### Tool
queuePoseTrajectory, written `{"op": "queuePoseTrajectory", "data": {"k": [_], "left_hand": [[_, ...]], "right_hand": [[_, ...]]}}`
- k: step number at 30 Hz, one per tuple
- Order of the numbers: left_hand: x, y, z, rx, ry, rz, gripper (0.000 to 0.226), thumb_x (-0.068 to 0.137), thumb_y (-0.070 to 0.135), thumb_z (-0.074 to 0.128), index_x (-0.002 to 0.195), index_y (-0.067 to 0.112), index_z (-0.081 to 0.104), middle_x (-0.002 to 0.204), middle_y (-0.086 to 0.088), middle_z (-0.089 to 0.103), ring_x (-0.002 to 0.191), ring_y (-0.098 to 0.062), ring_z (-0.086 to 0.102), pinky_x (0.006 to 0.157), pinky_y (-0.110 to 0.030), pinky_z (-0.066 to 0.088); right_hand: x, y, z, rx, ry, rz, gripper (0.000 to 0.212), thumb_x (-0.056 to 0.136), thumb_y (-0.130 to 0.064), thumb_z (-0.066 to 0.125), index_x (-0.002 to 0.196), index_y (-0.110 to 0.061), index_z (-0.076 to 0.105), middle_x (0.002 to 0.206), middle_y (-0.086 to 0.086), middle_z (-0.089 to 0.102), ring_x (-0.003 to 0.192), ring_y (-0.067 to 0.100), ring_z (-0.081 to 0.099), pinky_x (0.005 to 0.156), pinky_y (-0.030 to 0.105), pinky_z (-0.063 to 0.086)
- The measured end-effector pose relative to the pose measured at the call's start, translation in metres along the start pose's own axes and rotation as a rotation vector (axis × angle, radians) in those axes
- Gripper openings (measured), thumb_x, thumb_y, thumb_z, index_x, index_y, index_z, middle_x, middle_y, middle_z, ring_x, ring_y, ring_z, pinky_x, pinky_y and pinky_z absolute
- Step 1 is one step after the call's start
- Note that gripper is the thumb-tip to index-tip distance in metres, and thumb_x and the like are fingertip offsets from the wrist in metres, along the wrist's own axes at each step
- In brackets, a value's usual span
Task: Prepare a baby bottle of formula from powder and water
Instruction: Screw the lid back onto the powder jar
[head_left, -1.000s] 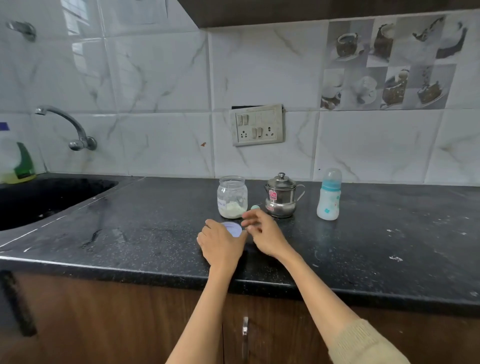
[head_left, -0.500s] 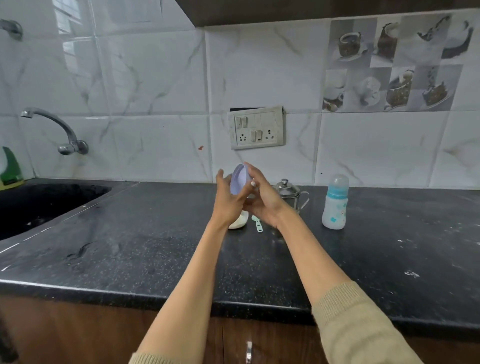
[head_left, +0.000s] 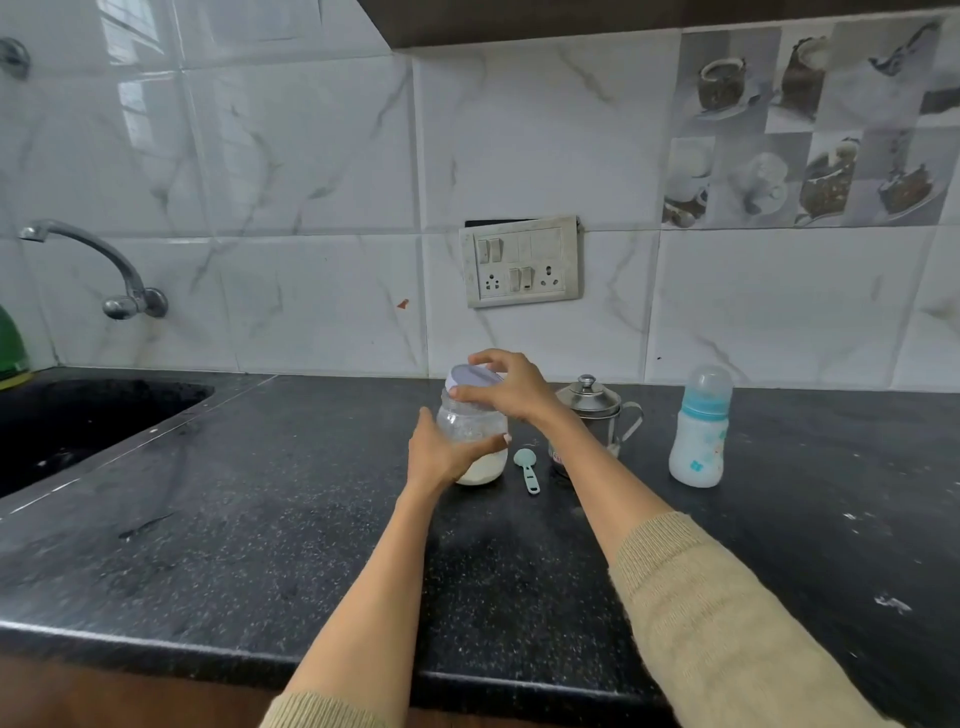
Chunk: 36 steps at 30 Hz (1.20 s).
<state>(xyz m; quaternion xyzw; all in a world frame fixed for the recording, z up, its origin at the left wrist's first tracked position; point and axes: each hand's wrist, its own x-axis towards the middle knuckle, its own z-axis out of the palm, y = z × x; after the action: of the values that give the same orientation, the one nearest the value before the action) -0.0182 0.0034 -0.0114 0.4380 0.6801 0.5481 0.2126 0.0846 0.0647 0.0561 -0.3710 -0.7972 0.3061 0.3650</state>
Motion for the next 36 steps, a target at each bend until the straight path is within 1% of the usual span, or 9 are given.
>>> {"op": "queuePoseTrajectory", "data": {"k": [2,6,13,17,22,26,29,32,36], "left_hand": [[0.003,-0.005,0.001,-0.006,0.036,0.025,0.097,0.045,0.056,0.084,0.124,0.012,0.048,0.122,-0.005,0.059,0.109,-0.022,0.057,0.087,-0.035,0.05],[0.005,-0.008,0.002,-0.031,0.067,0.067,0.074,0.053,0.048,0.085,0.113,0.017,0.056,0.109,0.0,0.064,0.098,-0.018,0.06,0.078,-0.029,0.048],[0.002,-0.005,0.005,0.034,0.129,0.062,0.088,0.047,0.051,0.086,0.119,0.013,0.053,0.11,0.0,0.061,0.099,-0.018,0.058,0.074,-0.027,0.044],[0.0,-0.003,0.008,0.044,0.146,0.037,0.094,0.042,0.055,0.085,0.12,0.014,0.051,0.115,-0.001,0.06,0.104,-0.02,0.058,0.079,-0.032,0.048],[-0.003,0.0,0.011,0.052,0.161,0.029,0.096,0.039,0.057,0.085,0.115,0.016,0.045,0.116,-0.002,0.057,0.107,-0.022,0.056,0.079,-0.035,0.047],[-0.003,-0.001,0.009,0.054,0.157,0.045,0.094,0.033,0.063,0.083,0.106,0.019,0.043,0.109,-0.001,0.056,0.102,-0.022,0.057,0.081,-0.041,0.051],[-0.003,0.0,0.008,0.078,0.164,0.053,0.096,0.031,0.065,0.082,0.105,0.018,0.043,0.109,0.0,0.055,0.102,-0.021,0.056,0.082,-0.043,0.051],[-0.002,0.001,0.009,0.098,0.17,0.058,0.091,0.034,0.062,0.084,0.102,0.018,0.043,0.105,0.001,0.054,0.097,-0.021,0.055,0.076,-0.039,0.05],[-0.001,0.001,0.007,0.105,0.158,0.066,0.084,0.038,0.056,0.086,0.099,0.017,0.043,0.099,0.002,0.053,0.089,-0.018,0.053,0.068,-0.034,0.045]], "right_hand": [[0.007,0.001,0.003,-0.03,-0.064,0.002,0.063,0.067,-0.039,0.082,0.123,-0.023,0.059,0.129,0.002,0.055,0.123,0.016,0.05,0.09,0.026,0.039],[0.017,-0.006,-0.002,-0.096,-0.168,0.015,0.06,0.066,-0.038,0.083,0.12,-0.022,0.061,0.128,0.006,0.055,0.11,0.014,0.052,0.085,0.026,0.039],[0.028,-0.026,-0.018,-0.357,-0.374,0.08,0.056,0.069,-0.034,0.082,0.12,-0.024,0.062,0.134,0.002,0.052,0.113,0.019,0.051,0.085,0.028,0.041],[0.033,-0.036,-0.014,-0.561,-0.326,0.1,0.064,0.06,-0.051,0.081,0.116,-0.024,0.063,0.119,-0.002,0.059,0.106,0.019,0.056,0.09,0.035,0.048],[0.033,-0.047,-0.001,-0.982,-0.168,0.133,0.085,0.054,-0.09,0.051,0.092,-0.014,0.059,0.084,0.001,0.056,0.079,0.02,0.055,0.063,0.027,0.039],[0.033,-0.05,0.006,-1.035,-0.138,0.224,0.099,0.057,-0.097,0.028,0.097,-0.013,0.063,0.091,0.004,0.059,0.072,0.019,0.057,0.057,0.023,0.04],[0.033,-0.061,-0.008,-0.968,-0.349,0.242,0.095,0.064,-0.085,0.05,0.128,-0.015,0.052,0.127,0.006,0.056,0.1,0.025,0.06,0.076,0.03,0.046],[0.034,-0.069,-0.016,-0.956,-0.483,0.132,0.071,0.069,-0.056,0.071,0.127,-0.019,0.055,0.128,0.003,0.055,0.089,0.021,0.065,0.078,0.031,0.055],[0.044,-0.069,-0.011,-0.887,-0.592,0.078,0.058,0.067,-0.024,0.078,0.122,-0.029,0.057,0.125,-0.001,0.053,0.11,0.023,0.057,0.091,0.04,0.054]]}}
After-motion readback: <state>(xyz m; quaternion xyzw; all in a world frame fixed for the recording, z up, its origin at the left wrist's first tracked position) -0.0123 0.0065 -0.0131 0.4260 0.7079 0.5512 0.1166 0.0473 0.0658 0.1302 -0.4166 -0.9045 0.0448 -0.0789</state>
